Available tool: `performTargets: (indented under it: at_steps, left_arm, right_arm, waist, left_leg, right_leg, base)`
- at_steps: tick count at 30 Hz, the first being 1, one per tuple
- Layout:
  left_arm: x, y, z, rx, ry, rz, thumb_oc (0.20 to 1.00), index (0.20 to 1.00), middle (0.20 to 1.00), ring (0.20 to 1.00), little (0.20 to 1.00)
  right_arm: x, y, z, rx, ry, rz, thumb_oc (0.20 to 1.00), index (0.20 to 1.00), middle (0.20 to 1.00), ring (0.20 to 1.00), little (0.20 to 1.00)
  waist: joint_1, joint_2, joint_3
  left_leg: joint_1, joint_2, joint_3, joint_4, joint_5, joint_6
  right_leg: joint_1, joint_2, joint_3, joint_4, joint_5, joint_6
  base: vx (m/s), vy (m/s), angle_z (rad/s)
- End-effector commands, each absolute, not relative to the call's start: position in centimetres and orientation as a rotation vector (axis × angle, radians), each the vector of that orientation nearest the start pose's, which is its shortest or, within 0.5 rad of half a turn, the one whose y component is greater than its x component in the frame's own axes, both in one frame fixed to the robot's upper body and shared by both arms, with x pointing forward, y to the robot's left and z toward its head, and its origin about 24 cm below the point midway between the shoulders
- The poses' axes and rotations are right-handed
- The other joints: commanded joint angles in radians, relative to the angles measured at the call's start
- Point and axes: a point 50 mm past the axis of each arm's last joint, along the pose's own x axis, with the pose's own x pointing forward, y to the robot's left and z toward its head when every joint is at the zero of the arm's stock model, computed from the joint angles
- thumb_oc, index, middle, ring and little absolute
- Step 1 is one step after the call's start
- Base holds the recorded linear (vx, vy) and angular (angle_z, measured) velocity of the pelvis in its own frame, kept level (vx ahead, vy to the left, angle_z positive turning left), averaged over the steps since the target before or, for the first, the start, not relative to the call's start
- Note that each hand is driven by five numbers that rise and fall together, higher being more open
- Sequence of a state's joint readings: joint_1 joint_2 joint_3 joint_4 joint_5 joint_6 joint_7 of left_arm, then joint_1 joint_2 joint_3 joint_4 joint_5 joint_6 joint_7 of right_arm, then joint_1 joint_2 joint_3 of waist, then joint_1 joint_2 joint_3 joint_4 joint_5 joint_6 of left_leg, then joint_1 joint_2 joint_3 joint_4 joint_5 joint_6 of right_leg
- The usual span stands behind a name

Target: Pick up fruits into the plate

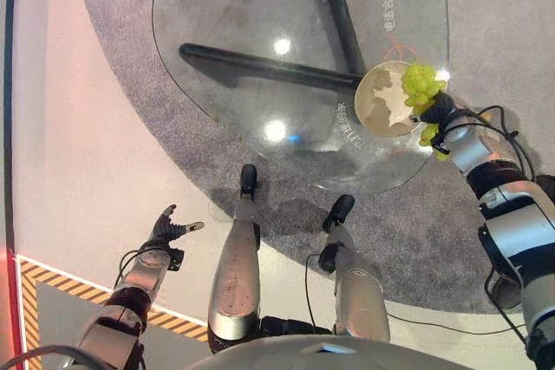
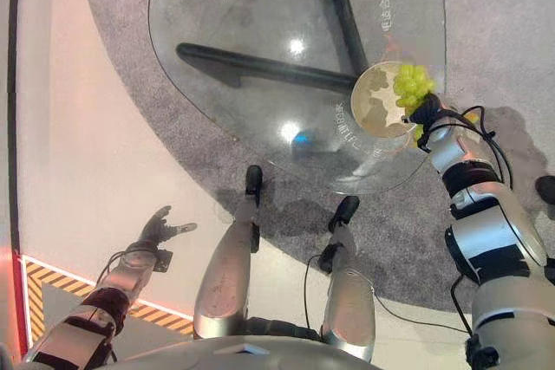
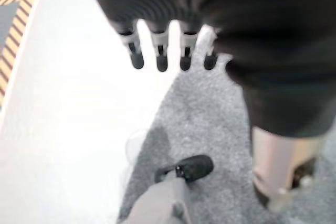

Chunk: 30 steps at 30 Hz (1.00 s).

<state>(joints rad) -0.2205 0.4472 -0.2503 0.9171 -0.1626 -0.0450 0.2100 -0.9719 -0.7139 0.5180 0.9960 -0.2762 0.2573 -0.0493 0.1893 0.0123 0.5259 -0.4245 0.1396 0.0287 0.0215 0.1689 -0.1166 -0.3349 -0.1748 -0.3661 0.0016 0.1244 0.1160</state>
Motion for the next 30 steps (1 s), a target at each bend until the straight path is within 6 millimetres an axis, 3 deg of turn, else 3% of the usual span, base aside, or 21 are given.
performTargets:
  at_steps: [1, 4, 5, 8, 11, 18, 19, 25, 30]
  left_arm:
    - [22.9, 28.3, -6.9, 0.501, 0.647, 0.271, 1.0, 1.0, 1.0, 1.0, 1.0]
    - [22.9, 28.2, -6.9, 0.5, 0.642, 0.271, 1.0, 1.0, 1.0, 1.0, 1.0]
    - [22.5, 27.5, -7.1, 0.469, 0.629, 0.275, 1.0, 1.0, 1.0, 1.0, 1.0]
    - [22.3, 27.1, -7.3, 0.47, 0.623, 0.265, 1.0, 1.0, 1.0, 1.0, 1.0]
    - [21.9, 26.5, -7.6, 0.462, 0.624, 0.245, 1.0, 1.0, 1.0, 1.0, 1.0]
    - [20.8, 26.0, -8.1, 0.461, 0.638, 0.212, 1.0, 1.0, 1.0, 1.0, 1.0]
    - [20.7, 26.0, -8.2, 0.462, 0.64, 0.21, 1.0, 1.0, 1.0, 1.0, 1.0]
    - [20.1, 25.9, -8.5, 0.451, 0.647, 0.185, 1.0, 1.0, 1.0, 1.0, 1.0]
    - [19.9, 25.9, -8.6, 0.415, 0.637, 0.187, 1.0, 1.0, 1.0, 1.0, 1.0]
  right_arm:
    - [37.7, -33.1, 19.8, -1.336, 0.323, -0.497, 0.2, 0.2, 0.2, 0.2, 0.2]
    - [37.6, -33.3, 20.1, -1.343, 0.321, -0.521, 0.2, 0.2, 0.2, 0.2, 0.2]
    - [37.1, -34.3, 21.7, -1.37, 0.288, -0.666, 0.2, 0.2, 0.2, 0.2, 0.2]
    - [36.9, -34.6, 23.0, -1.388, 0.249, -0.745, 0.2, 0.2, 0.2, 0.2, 0.2]
    - [36.7, -34.3, 25.6, -1.473, 0.117, -0.865, 0.2, 0.2, 0.2, 0.2, 0.2]
    - [36.0, -34.4, 28.7, -1.543, -0.017, -1.012, 0.2, 0.2, 0.2, 0.2, 0.2]
    - [36.0, -34.5, 28.9, -1.538, -0.018, -1.019, 1.0, 1.0, 1.0, 1.0, 1.0]
    - [35.9, -34.3, 28.7, -1.508, -0.093, -1.017, 1.0, 1.0, 1.0, 1.0, 1.0]
    - [36.1, -33.5, 26.8, -1.323, -0.218, -0.954, 1.0, 1.0, 1.0, 1.0, 1.0]
  waist:
    - [0.017, 0.016, -0.006]
    - [0.02, 0.02, -0.006]
    - [0.027, 0.047, -0.006]
    - [0.032, 0.067, -0.006]
    - [0.037, 0.095, -0.006]
    - [0.042, 0.129, -0.006]
    - [0.042, 0.132, -0.006]
    - [0.032, 0.134, -0.006]
    - [0.014, 0.123, -0.006]
  left_leg:
    - [-0.121, -0.116, 0.032, 0.113, -0.105, 0.061]
    - [-0.135, -0.117, 0.031, 0.118, -0.105, 0.062]
    - [-0.197, -0.135, 0.019, 0.15, -0.131, 0.064]
    - [-0.243, -0.145, 0.014, 0.171, -0.131, 0.066]
    - [-0.303, -0.158, 0.013, 0.203, -0.134, 0.072]
    - [-0.38, -0.166, 0.009, 0.295, -0.164, 0.082]
    - [-0.385, -0.167, 0.009, 0.3, -0.167, 0.083]
    - [-0.352, -0.166, 0.011, 0.29, -0.175, 0.084]
    - [-0.284, -0.164, 0.023, 0.264, -0.179, 0.079]
  right_leg:
    - [-0.144, 0.002, -0.028, 0.25, -0.142, -0.025]
    - [-0.16, -0.003, -0.03, 0.26, -0.143, -0.024]
    - [-0.24, -0.019, -0.013, 0.312, -0.175, -0.015]
    - [-0.292, -0.03, -0.009, 0.338, -0.175, -0.018]
    - [-0.363, -0.04, -0.001, 0.389, -0.188, -0.024]
    - [-0.454, -0.068, 0.018, 0.476, -0.214, -0.032]
    - [-0.46, -0.069, 0.021, 0.48, -0.216, -0.033]
    - [-0.435, -0.058, 0.036, 0.468, -0.215, -0.032]
    - [-0.369, -0.046, 0.038, 0.433, -0.205, -0.023]
  base:
    - [0.02, -0.003, 0.06]
    - [0.05, 0.001, 0.08]
    - [0.13, 0.008, 0.11]
    - [0.07, 0.017, 0.12]
    - [0.04, 0.049, 0.11]
    - [0.04, 0.037, 0.08]
    - [0.03, 0.037, 0.0]
    - [0.02, 0.042, -0.01]
    - [-0.01, 0.04, -0.03]
